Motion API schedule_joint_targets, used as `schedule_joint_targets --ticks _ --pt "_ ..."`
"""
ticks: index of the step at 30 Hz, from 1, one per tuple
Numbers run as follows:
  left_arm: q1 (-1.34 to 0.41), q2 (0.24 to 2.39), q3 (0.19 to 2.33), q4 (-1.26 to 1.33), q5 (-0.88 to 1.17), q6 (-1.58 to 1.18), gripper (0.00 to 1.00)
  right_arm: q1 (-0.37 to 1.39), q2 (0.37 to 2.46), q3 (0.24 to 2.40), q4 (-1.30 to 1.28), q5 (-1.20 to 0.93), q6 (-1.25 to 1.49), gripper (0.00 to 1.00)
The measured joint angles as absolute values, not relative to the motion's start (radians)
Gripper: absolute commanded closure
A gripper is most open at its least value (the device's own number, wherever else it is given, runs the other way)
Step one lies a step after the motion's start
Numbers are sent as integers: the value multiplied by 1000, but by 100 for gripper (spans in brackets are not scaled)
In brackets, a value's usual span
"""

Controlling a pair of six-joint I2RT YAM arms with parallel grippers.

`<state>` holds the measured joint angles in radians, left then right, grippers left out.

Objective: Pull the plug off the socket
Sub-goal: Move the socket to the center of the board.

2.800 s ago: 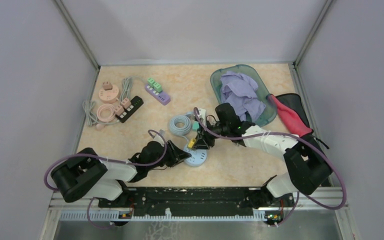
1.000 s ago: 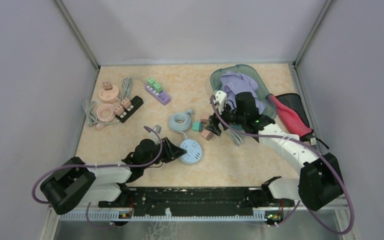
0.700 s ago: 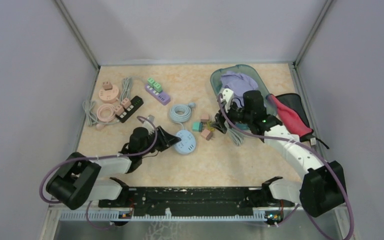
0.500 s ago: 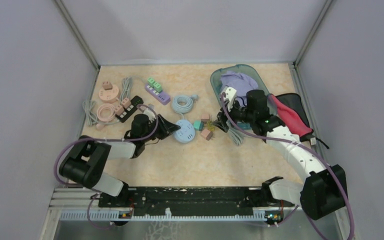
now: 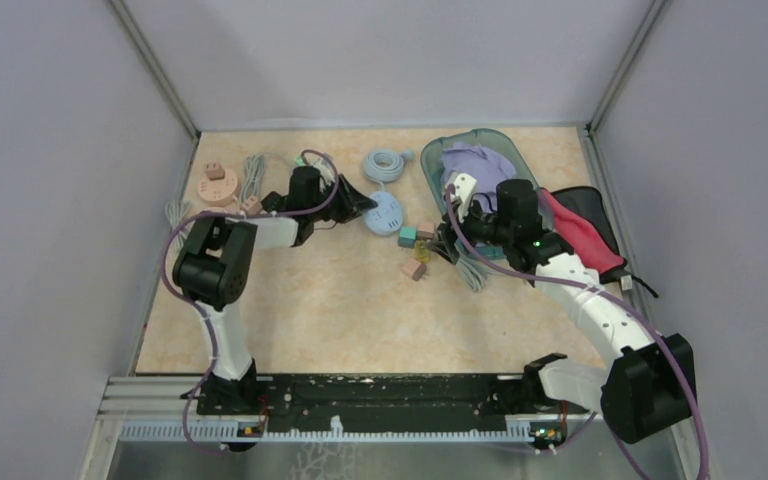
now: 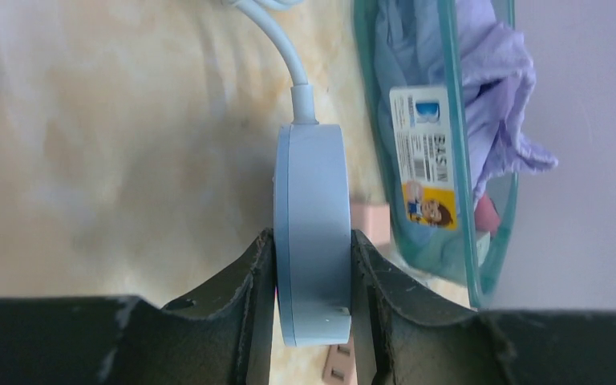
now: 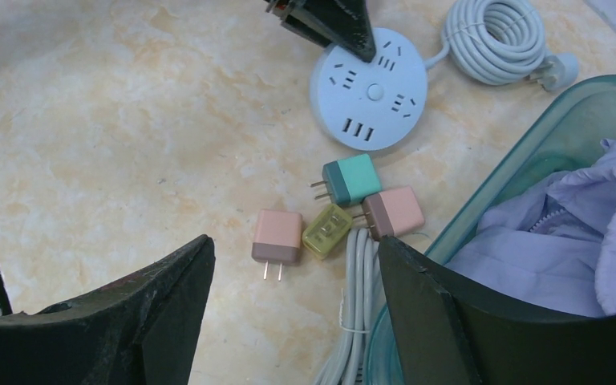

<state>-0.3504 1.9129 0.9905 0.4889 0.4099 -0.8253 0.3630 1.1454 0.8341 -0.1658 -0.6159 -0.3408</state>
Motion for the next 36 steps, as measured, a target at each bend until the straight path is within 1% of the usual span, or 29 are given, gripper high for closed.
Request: schedule_joint_targets --ticks 2,3,10,12,14,16,19,21,26,31,36 --pt "-346 1962 1064 464 423 -812 93 361 1145 834 -166 -617 -341 25" --pt "-344 1986 1097 454 429 -807 88 361 1145 834 -166 -617 -341 25" --pt "-344 2128 1335 332 467 -767 45 356 1145 834 -166 -623 -341 25" --pt "-344 2143 1376 289 447 -733 35 355 1145 834 -166 -624 -342 25" --pt "-343 2149 1399 243 423 -703 28 351 1145 834 -166 -624 -342 25" --pt "-342 2149 1414 197 393 -678 25 348 1145 834 -166 -624 -342 26" --pt "-342 2147 1433 147 353 -643 15 344 1145 834 -166 -627 -342 26" --pt "-342 2137 1437 115 321 -617 14 343 1145 834 -166 -627 -342 25" --pt "-342 2065 1438 35 240 -551 4 342 1145 834 -166 -631 -348 25" --pt "-345 1930 1417 13 180 -492 3 337 1145 834 -166 -634 -348 26" --pt "-347 1771 1346 18 86 -431 0 332 1145 833 -167 -636 -348 25"
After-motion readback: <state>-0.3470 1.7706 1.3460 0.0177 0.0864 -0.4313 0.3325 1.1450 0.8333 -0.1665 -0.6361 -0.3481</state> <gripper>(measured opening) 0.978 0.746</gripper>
